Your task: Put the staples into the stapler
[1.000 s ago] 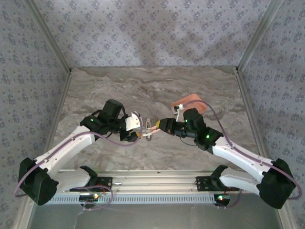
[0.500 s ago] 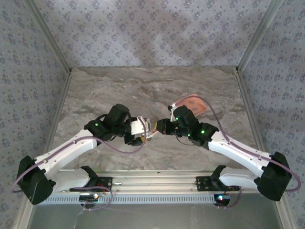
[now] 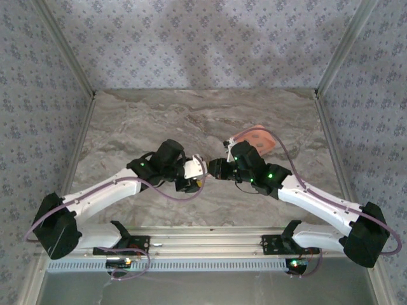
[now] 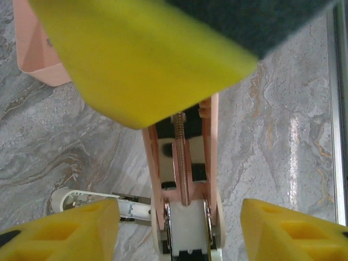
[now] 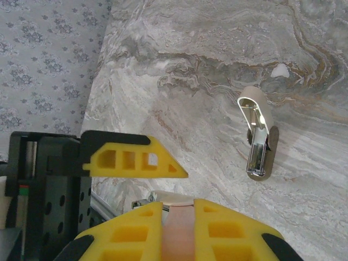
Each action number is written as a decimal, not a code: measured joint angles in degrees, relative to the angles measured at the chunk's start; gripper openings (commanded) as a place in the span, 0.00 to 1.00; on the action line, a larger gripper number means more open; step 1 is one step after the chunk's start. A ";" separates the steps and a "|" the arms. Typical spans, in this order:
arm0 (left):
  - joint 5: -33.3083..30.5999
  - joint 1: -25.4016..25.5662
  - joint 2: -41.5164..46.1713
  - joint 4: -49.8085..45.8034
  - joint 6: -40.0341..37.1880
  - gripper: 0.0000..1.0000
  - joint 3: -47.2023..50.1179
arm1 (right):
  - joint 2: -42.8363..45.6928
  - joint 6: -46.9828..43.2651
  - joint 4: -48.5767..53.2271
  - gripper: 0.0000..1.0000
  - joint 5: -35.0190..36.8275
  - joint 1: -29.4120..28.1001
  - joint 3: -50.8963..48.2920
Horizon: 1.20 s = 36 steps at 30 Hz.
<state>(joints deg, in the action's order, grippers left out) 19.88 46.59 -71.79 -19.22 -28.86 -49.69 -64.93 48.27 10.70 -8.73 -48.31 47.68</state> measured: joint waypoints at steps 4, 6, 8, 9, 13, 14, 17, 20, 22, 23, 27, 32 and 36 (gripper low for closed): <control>-0.02 0.28 -0.72 0.55 0.96 0.44 0.00 | 0.00 -0.15 -0.20 0.13 -0.02 0.00 0.00; -0.02 0.37 -0.79 1.07 1.20 0.37 0.00 | 0.00 -0.15 -0.20 0.13 -0.02 0.00 0.00; 0.02 0.42 -0.81 1.44 1.60 0.32 -0.11 | 0.00 -0.15 -0.22 0.13 0.00 0.00 0.00; 0.00 0.42 -0.81 1.49 1.62 0.29 -0.11 | 0.00 -0.15 -0.35 0.13 0.02 0.00 0.00; -0.02 0.42 -0.81 1.62 2.64 0.23 -0.11 | 0.00 -0.15 -0.37 0.13 0.26 0.00 -0.07; 0.00 0.42 -0.81 1.66 2.95 0.22 -0.11 | 0.02 -0.15 -0.39 0.13 0.37 0.00 -0.07; -0.24 0.42 -0.81 1.99 4.13 0.22 -0.11 | 0.17 -0.24 -0.61 0.21 0.63 0.02 -0.20; -1.44 0.76 -0.72 2.84 7.19 0.20 -0.11 | 0.61 -0.96 -0.74 0.44 1.05 0.20 -0.42; -3.34 0.79 -0.46 3.41 10.27 0.20 0.00 | 1.51 -1.20 -0.85 0.53 1.53 0.20 -1.05; -4.61 0.76 0.02 4.17 12.66 0.20 0.44 | 2.01 -1.42 -0.76 0.55 2.01 0.37 -1.53; -11.87 0.68 3.76 7.45 24.46 0.22 4.33 | 4.20 -2.21 -2.34 0.58 3.02 2.71 -4.87; -23.82 0.68 9.86 8.61 44.39 0.21 10.60 | 6.08 -2.25 -4.39 0.58 5.55 6.56 -10.03; -30.91 0.68 11.23 7.58 56.65 0.20 14.05 | 6.12 -2.25 -5.20 0.58 6.45 7.10 -11.39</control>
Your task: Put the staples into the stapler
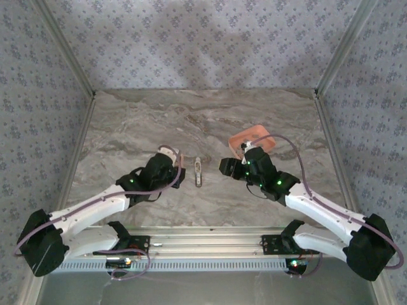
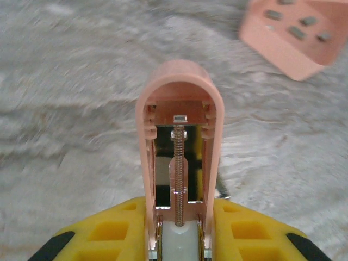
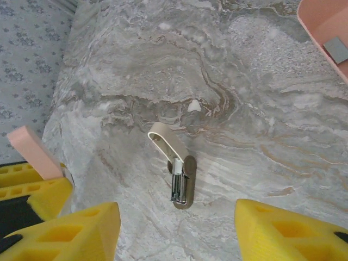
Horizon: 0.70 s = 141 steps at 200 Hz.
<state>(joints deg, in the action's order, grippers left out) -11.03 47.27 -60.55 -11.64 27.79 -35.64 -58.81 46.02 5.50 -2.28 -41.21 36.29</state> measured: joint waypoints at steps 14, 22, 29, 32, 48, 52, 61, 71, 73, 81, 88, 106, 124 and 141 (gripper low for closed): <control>-2.36 0.02 -0.02 -0.76 4.83 0.20 1.40 | -0.31 0.02 -0.44 0.58 0.00 0.07 -0.11; -3.72 0.11 -0.20 -1.22 7.69 0.20 2.16 | -0.68 0.02 -0.94 0.58 -0.02 0.11 -0.15; -4.59 0.11 -0.55 -1.70 9.81 0.20 2.51 | -1.05 0.04 -1.27 0.58 -0.02 0.11 -0.17; -5.09 0.15 -0.85 -1.90 10.88 0.19 2.64 | -1.27 0.09 -1.51 0.58 -0.02 0.11 -0.26; -6.84 0.39 -2.58 -2.34 14.69 0.19 2.80 | -1.99 0.33 -2.51 0.58 -0.04 0.11 -0.76; -7.34 0.50 -3.48 -2.51 15.82 0.20 2.80 | -2.19 0.48 -2.71 0.58 -0.04 0.11 -0.92; -7.93 0.55 -4.72 -2.82 17.57 0.20 2.80 | -2.60 0.66 -2.86 0.58 -0.04 0.09 -1.09; -8.35 0.57 -5.95 -3.21 19.12 0.21 2.80 | -2.97 0.70 -3.06 0.58 -0.04 0.09 -1.29; -8.41 0.59 -6.21 -3.30 19.50 0.21 2.80 | -3.06 0.70 -3.13 0.58 -0.04 0.09 -1.33; -8.70 0.72 -7.04 -3.41 20.52 0.21 2.80 | -3.19 0.72 -3.21 0.58 -0.04 0.09 -1.44; -8.83 0.90 -7.69 -3.37 21.46 0.21 2.80 | -3.23 0.72 -3.28 0.58 -0.04 0.09 -1.53; -9.14 1.18 -8.63 -3.28 22.88 0.21 2.80 | -3.23 0.76 -3.54 0.58 -0.04 0.09 -1.55; -9.18 1.25 -9.84 -2.89 23.67 0.21 2.80 | -3.23 0.90 -3.63 0.58 -0.02 0.09 -1.57; -9.14 1.40 -11.67 -2.25 24.20 0.21 2.80 | -3.28 0.90 -3.85 0.58 -0.02 0.09 -1.66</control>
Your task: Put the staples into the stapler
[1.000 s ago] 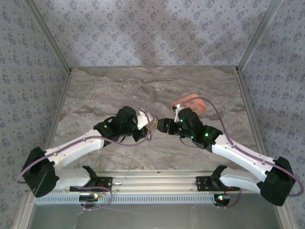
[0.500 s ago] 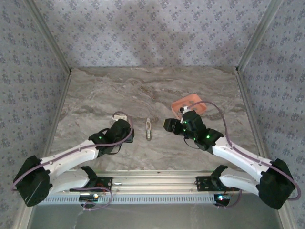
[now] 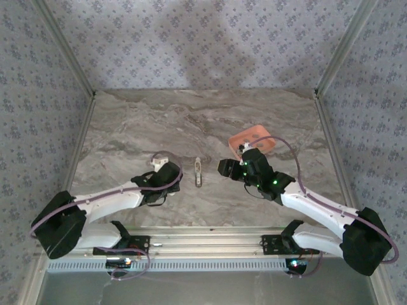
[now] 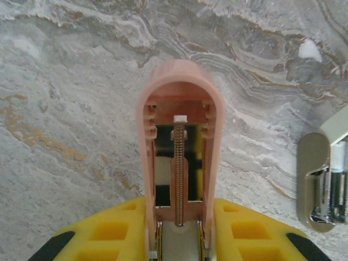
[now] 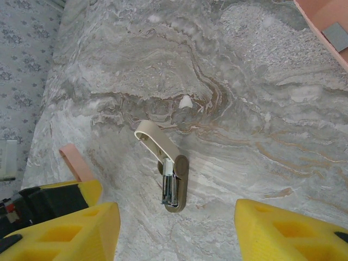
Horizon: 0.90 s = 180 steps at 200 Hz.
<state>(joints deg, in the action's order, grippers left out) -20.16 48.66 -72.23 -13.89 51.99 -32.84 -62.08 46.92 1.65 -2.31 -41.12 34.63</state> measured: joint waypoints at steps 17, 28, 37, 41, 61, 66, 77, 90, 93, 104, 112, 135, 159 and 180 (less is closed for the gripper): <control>0.09 0.22 -1.90 0.24 0.20 0.22 -0.02 | -0.28 0.00 -0.28 0.58 -0.02 0.00 0.00; 0.22 0.26 -2.75 0.57 0.15 0.21 -0.04 | -0.39 0.02 -0.31 0.58 0.00 0.00 -0.02; 0.24 0.26 -3.48 0.83 -0.07 0.21 -0.13 | -0.39 0.02 -0.48 0.58 -0.02 0.00 -0.11; 0.22 0.26 -3.78 1.01 -0.22 0.21 -0.24 | -0.39 0.02 -0.46 0.58 -0.02 0.00 -0.13; 0.48 0.26 -5.92 1.66 -1.60 0.21 -1.77 | -0.39 0.02 -0.59 0.58 -0.02 0.00 -0.22; 0.59 0.26 -6.64 1.77 -2.01 0.21 -2.49 | -0.39 0.02 -0.59 0.58 -0.02 0.02 -0.22; 0.87 0.26 -8.35 2.36 -2.99 0.21 -4.13 | -0.39 0.02 -0.59 0.58 -0.02 0.00 -0.22; 1.27 0.26 -10.10 3.34 -4.15 0.21 -5.81 | -0.39 0.02 -0.59 0.58 0.00 0.02 -0.22; 1.31 0.26 -10.43 3.56 -4.44 0.21 -6.12 | -0.39 0.02 -0.59 0.58 0.00 0.02 -0.22; 1.57 0.26 -11.65 4.20 -5.62 0.21 -7.34 | -0.39 0.02 -0.57 0.58 0.00 0.02 -0.22; 1.75 0.26 -12.52 4.37 -6.40 0.21 -8.15 | -0.39 0.02 -0.57 0.58 0.00 0.02 -0.22; 2.45 0.26 -15.02 4.76 -8.09 0.21 -10.27 | -0.26 0.02 -0.44 0.58 0.02 0.02 -0.22; 3.02 0.20 -16.65 5.20 -9.18 0.21 -11.02 | 0.31 0.02 -0.09 0.58 0.04 0.09 -0.24; 3.48 -0.35 -17.51 5.16 -9.53 0.21 -11.04 | 0.85 0.02 -0.04 0.58 0.07 0.28 -0.26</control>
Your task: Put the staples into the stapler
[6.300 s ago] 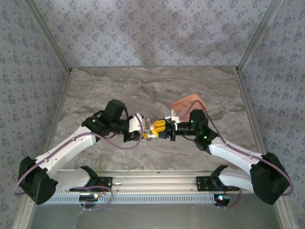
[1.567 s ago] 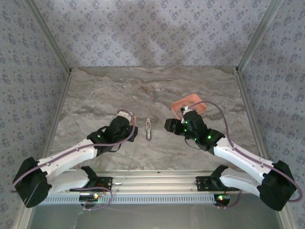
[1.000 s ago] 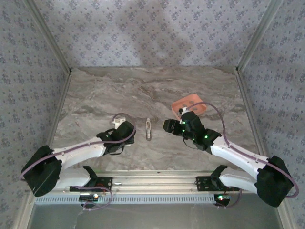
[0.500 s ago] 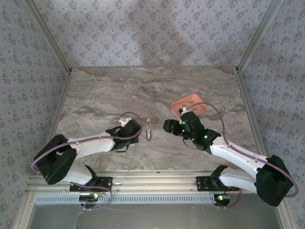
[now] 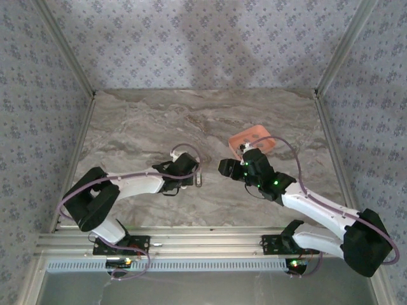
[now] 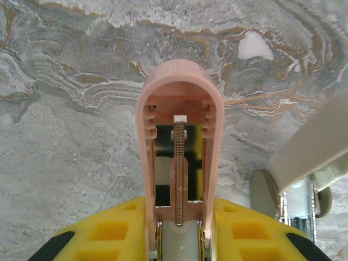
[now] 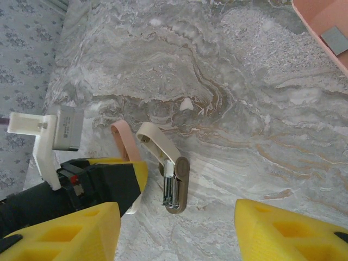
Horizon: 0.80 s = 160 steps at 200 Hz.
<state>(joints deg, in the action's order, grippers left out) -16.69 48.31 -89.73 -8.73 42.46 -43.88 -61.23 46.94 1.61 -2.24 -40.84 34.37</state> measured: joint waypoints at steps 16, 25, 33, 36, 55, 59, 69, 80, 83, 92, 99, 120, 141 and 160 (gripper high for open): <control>0.42 -0.72 -0.07 0.04 0.04 0.21 0.02 | 0.11 0.00 0.09 0.58 0.09 0.00 0.00; 0.46 -1.03 -0.07 0.39 0.11 0.22 0.02 | 0.11 0.00 0.11 0.58 0.15 0.00 -0.02; 0.57 -1.25 -0.07 0.55 0.20 0.22 0.04 | 0.13 0.00 0.13 0.58 0.15 0.00 -0.11; 0.63 -1.33 -0.07 0.68 0.22 0.21 0.04 | 0.13 0.00 0.11 0.58 0.15 0.00 -0.13; 0.81 -1.40 -0.07 1.29 0.68 0.22 0.09 | 0.13 0.00 0.13 0.58 0.15 0.00 -0.39; 0.87 -1.40 -0.07 1.40 0.76 0.22 0.09 | 0.13 0.00 0.17 0.58 0.15 0.00 -0.42; 0.87 -1.40 -0.07 1.66 1.14 0.22 0.20 | 0.13 0.00 0.17 0.58 0.15 0.00 -0.44; 0.90 -1.40 -0.07 1.79 1.60 0.22 0.24 | 0.13 0.00 0.17 0.58 0.15 0.02 -0.44; 0.87 -1.40 -0.07 1.90 1.73 0.22 0.31 | 0.13 0.00 0.20 0.58 0.15 0.07 -0.44; 0.87 -1.40 -0.07 2.03 2.01 0.23 0.39 | 0.17 0.00 0.26 0.58 0.15 0.09 -0.48; 0.85 -1.40 -0.07 2.12 2.21 0.23 0.48 | 0.24 0.00 0.33 0.58 0.15 0.11 -0.50; 0.83 -1.40 -0.11 2.19 2.80 0.25 0.63 | 0.79 0.02 0.35 0.58 0.17 0.11 -0.66; 0.81 -1.40 -0.42 2.16 3.26 0.27 0.68 | 1.36 0.15 0.39 0.58 0.22 0.11 -0.87; 0.81 -1.40 -0.50 2.16 3.58 0.28 0.85 | 1.62 0.17 0.39 0.58 0.42 0.11 -0.87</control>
<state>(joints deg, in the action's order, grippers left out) -15.88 46.92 -90.24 -6.57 46.04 -43.03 -59.61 47.11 2.00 -1.83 -40.73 33.50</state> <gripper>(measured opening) 0.280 0.583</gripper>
